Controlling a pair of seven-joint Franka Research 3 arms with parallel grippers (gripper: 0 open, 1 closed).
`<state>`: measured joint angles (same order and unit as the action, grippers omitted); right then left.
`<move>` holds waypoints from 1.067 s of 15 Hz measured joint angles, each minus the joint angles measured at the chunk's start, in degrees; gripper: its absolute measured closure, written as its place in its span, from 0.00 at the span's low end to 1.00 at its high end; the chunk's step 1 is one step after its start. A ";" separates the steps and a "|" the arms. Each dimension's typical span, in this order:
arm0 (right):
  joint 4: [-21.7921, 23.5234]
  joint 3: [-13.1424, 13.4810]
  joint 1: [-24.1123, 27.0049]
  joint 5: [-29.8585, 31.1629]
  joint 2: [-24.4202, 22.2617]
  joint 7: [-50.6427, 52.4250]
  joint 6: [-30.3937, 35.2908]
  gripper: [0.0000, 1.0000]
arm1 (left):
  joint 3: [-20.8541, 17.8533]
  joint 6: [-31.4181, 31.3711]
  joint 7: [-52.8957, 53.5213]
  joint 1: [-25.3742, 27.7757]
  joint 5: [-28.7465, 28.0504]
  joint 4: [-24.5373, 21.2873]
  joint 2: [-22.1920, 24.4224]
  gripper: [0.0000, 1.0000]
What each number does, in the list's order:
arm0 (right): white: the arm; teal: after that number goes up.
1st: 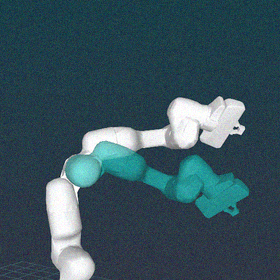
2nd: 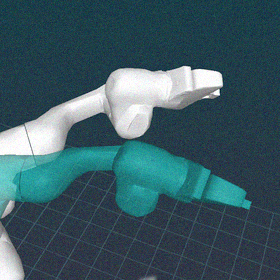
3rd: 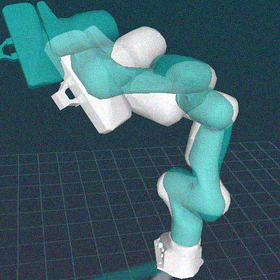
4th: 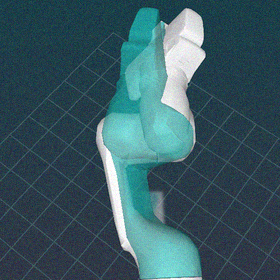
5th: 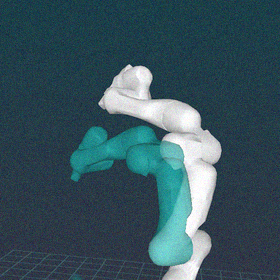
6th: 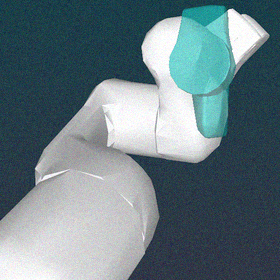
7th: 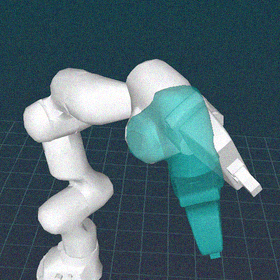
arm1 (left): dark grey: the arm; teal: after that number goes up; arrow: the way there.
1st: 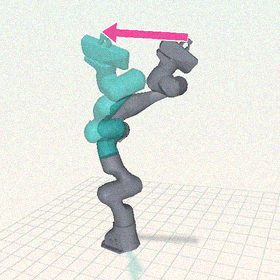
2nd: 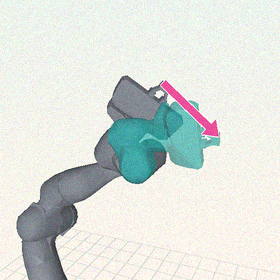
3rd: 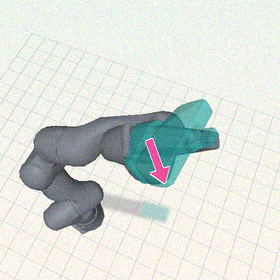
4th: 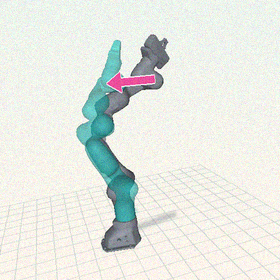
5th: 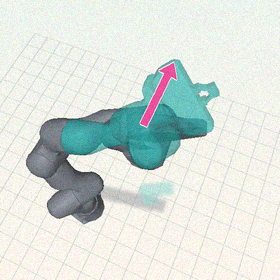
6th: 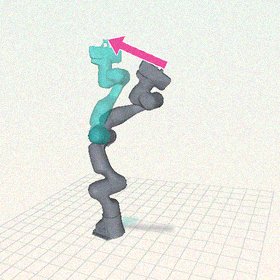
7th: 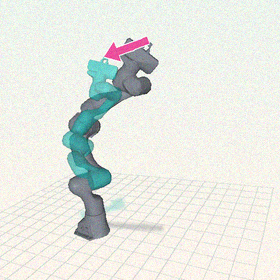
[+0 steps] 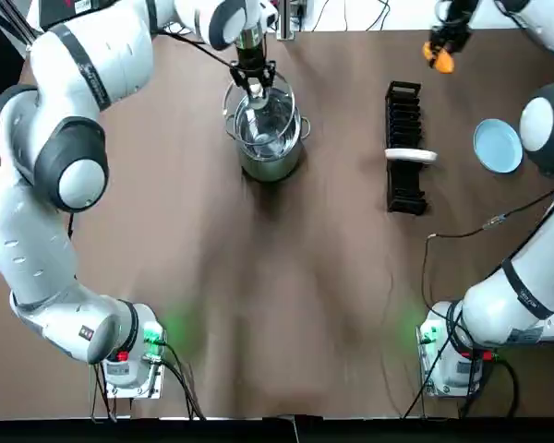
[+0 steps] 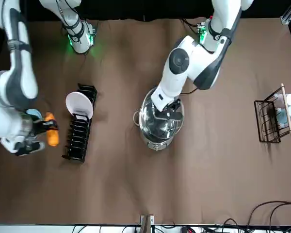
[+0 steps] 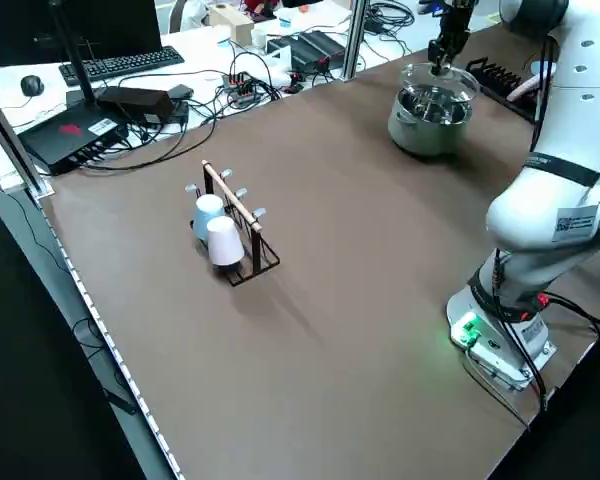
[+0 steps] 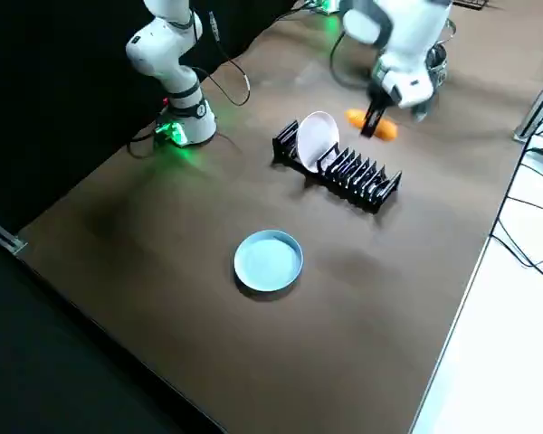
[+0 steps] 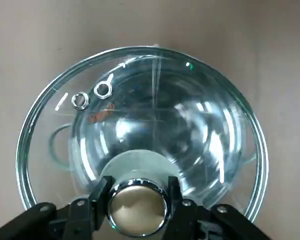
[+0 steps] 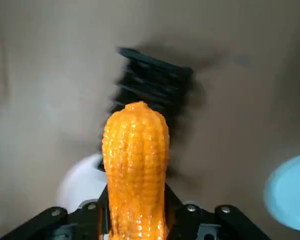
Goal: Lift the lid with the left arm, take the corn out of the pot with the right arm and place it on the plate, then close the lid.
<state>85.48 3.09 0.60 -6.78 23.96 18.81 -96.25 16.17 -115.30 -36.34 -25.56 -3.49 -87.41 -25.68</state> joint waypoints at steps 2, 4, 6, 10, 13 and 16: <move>1.76 0.04 5.83 0.90 -0.03 10.17 -2.55 0.60 | -0.03 -2.75 -0.97 -1.32 -1.38 0.00 -1.61 0.49; 5.13 0.05 11.82 1.08 0.00 19.95 -8.73 0.60 | -0.05 -3.36 -1.80 -2.14 -3.16 -0.01 -3.14 0.49; 8.89 0.01 16.32 1.08 0.28 27.89 -14.34 0.60 | -0.06 -3.60 -2.51 -2.63 -4.86 -0.01 -4.28 0.49; 14.70 -0.09 20.63 1.11 2.31 39.13 -21.66 0.60 | -0.12 -3.66 -2.59 -2.78 -5.45 -0.01 -5.05 0.49; 18.65 -0.11 23.57 1.14 4.79 48.94 -28.94 0.60 | -0.13 -3.66 -2.73 -2.94 -5.46 -0.02 -5.45 0.49; 19.20 -0.15 27.29 1.03 7.81 57.16 -32.53 0.60 | -0.13 -3.69 -2.79 -2.95 -5.46 0.00 -5.69 0.49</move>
<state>104.69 2.95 27.88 -5.74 31.76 75.97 -128.79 16.04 -118.99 -39.13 -28.50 -8.94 -87.41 -31.37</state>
